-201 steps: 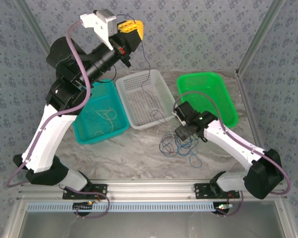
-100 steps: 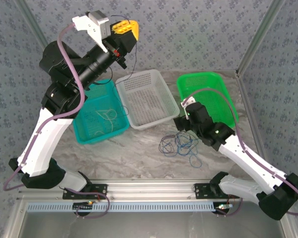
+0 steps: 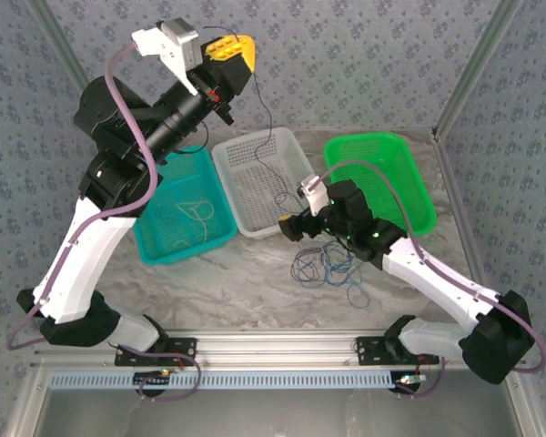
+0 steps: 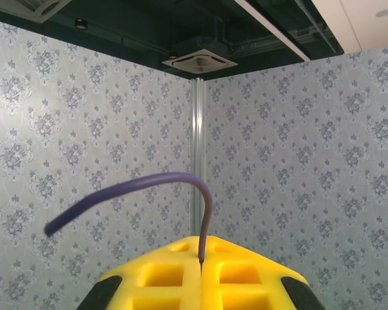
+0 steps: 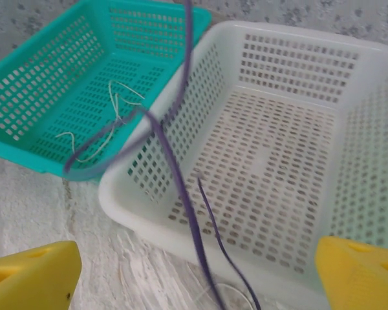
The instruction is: Untangle the cables
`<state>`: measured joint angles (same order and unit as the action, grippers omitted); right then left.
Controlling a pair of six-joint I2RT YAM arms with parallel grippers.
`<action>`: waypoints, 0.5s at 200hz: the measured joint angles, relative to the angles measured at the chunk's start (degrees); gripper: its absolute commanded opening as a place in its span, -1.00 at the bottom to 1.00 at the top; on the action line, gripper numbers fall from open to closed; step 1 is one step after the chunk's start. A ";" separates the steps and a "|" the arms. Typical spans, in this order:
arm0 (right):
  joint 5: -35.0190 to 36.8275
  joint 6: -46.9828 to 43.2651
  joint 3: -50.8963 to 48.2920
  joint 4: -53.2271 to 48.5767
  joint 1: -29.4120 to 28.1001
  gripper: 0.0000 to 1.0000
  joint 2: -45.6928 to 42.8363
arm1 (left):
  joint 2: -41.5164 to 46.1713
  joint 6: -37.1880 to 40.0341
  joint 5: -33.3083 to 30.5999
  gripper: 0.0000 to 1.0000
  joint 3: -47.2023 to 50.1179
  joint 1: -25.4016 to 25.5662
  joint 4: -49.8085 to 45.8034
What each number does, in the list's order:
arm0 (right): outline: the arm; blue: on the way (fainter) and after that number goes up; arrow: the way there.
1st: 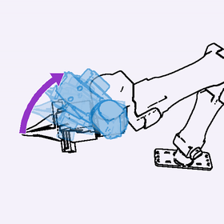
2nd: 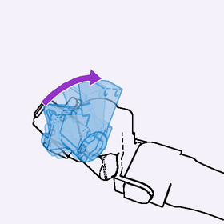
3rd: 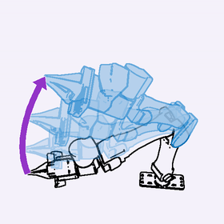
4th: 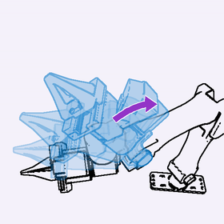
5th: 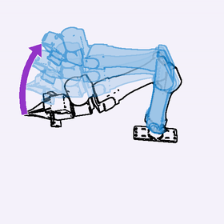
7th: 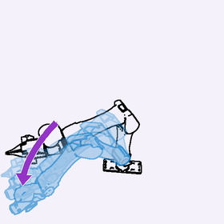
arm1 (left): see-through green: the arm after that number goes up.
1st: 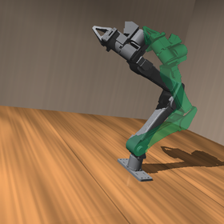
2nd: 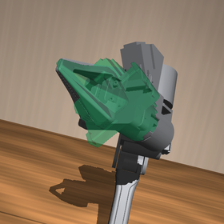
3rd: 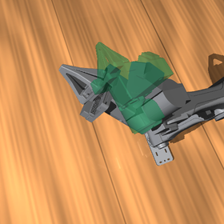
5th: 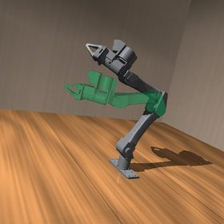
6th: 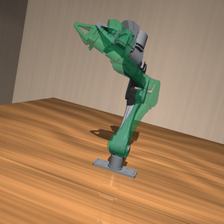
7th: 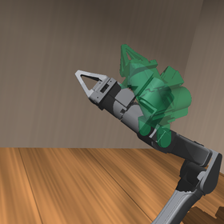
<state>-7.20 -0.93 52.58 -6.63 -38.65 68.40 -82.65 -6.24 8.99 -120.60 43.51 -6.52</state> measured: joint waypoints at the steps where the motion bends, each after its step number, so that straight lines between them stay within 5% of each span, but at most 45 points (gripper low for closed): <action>1: -0.15 -0.02 0.09 0.26 0.00 0.87 0.24 | 0.00 -0.15 0.04 -1.00 0.00 -0.02 0.15; 17: -1.40 -0.76 1.64 2.25 0.00 0.65 3.72 | -0.15 -1.49 0.85 -1.00 0.00 0.00 1.14; 50: -3.30 -3.30 5.68 3.93 0.55 -0.46 10.05 | -0.39 -3.61 1.88 -1.00 0.00 0.00 2.58; 100: -2.84 -5.31 6.03 1.49 0.35 -0.77 9.60 | -0.37 -1.68 -0.96 -1.00 0.02 -0.04 1.77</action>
<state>-10.04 -6.24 58.61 -5.15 -38.30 78.00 -83.02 -7.92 8.03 -120.57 43.46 -4.75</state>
